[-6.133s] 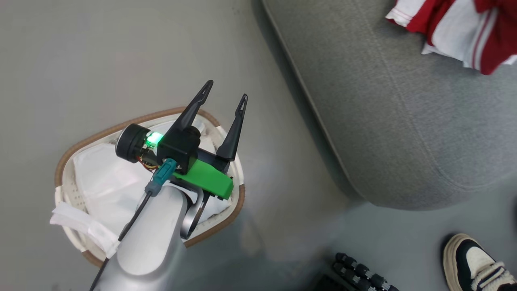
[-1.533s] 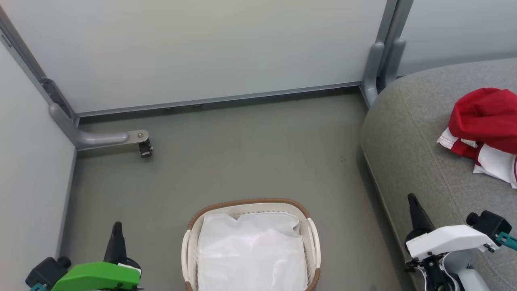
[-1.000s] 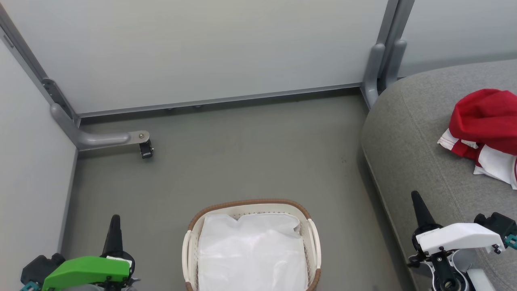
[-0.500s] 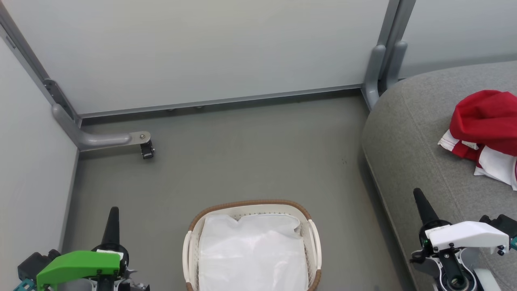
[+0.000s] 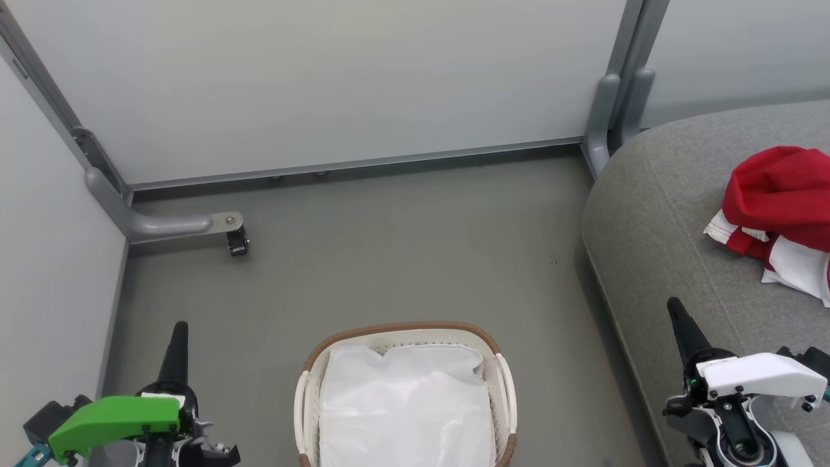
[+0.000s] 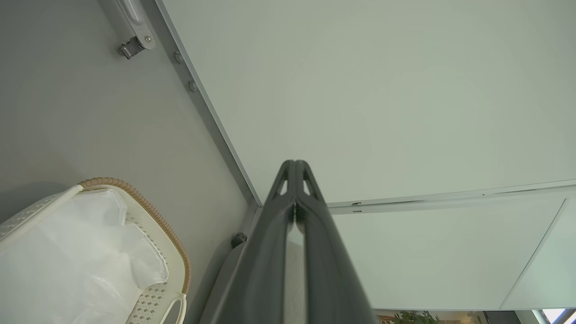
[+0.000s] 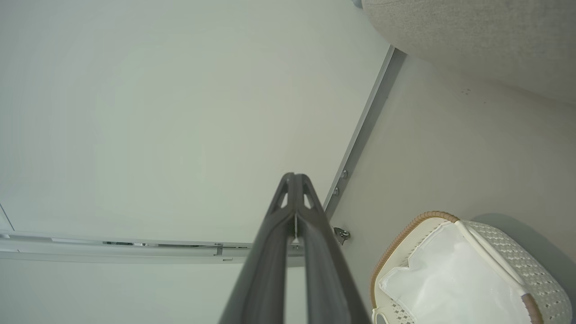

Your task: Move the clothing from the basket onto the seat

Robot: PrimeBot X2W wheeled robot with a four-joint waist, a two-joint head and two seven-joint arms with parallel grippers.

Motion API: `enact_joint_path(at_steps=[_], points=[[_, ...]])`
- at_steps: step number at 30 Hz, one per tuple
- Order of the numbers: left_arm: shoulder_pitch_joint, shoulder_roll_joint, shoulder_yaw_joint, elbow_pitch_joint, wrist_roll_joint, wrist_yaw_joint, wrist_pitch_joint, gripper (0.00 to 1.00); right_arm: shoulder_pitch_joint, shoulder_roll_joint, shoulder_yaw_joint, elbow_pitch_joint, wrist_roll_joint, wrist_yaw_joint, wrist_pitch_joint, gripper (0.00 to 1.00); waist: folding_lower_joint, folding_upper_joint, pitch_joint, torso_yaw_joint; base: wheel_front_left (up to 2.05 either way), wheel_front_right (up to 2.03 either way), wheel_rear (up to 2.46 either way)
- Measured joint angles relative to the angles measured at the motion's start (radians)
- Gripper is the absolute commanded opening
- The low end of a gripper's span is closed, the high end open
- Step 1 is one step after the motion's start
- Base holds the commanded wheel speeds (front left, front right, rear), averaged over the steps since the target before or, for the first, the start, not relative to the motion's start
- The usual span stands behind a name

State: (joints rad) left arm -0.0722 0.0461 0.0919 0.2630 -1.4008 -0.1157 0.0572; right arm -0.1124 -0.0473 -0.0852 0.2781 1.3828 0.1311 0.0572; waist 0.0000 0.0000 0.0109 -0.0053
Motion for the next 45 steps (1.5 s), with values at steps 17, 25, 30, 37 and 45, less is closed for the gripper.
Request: enact_joint_path(at_steps=[17,25,30,37,45], points=[[-0.013,0.000,0.011,-0.008,-0.120,-0.007,0.033,0.00,0.000,0.000,-0.016,-0.019,0.131,0.000,0.032,0.00,0.0001,0.0000,-0.004,0.003,0.00,0.00,0.00],[-0.023,0.000,0.017,-0.013,-0.173,-0.009,0.047,0.00,0.000,0.000,-0.024,-0.027,0.188,0.000,0.049,0.00,0.0000,0.0000,-0.006,0.004,0.00,0.00,0.00],[-0.028,0.001,0.021,-0.016,-0.204,-0.012,0.056,0.00,0.000,0.000,-0.029,-0.031,0.221,0.000,0.056,0.00,0.0000,0.0000,-0.008,0.005,0.00,0.00,0.00],[-0.032,0.001,0.022,-0.017,-0.211,-0.013,0.057,0.00,0.000,0.000,-0.029,-0.032,0.228,0.000,0.057,0.00,0.0001,0.0000,-0.008,0.005,0.00,0.00,0.00],[-0.032,0.001,0.022,-0.017,-0.211,-0.013,0.057,0.00,0.000,0.000,-0.030,-0.033,0.228,0.000,0.057,0.00,0.0000,0.0000,-0.008,0.005,0.00,0.00,0.00]])
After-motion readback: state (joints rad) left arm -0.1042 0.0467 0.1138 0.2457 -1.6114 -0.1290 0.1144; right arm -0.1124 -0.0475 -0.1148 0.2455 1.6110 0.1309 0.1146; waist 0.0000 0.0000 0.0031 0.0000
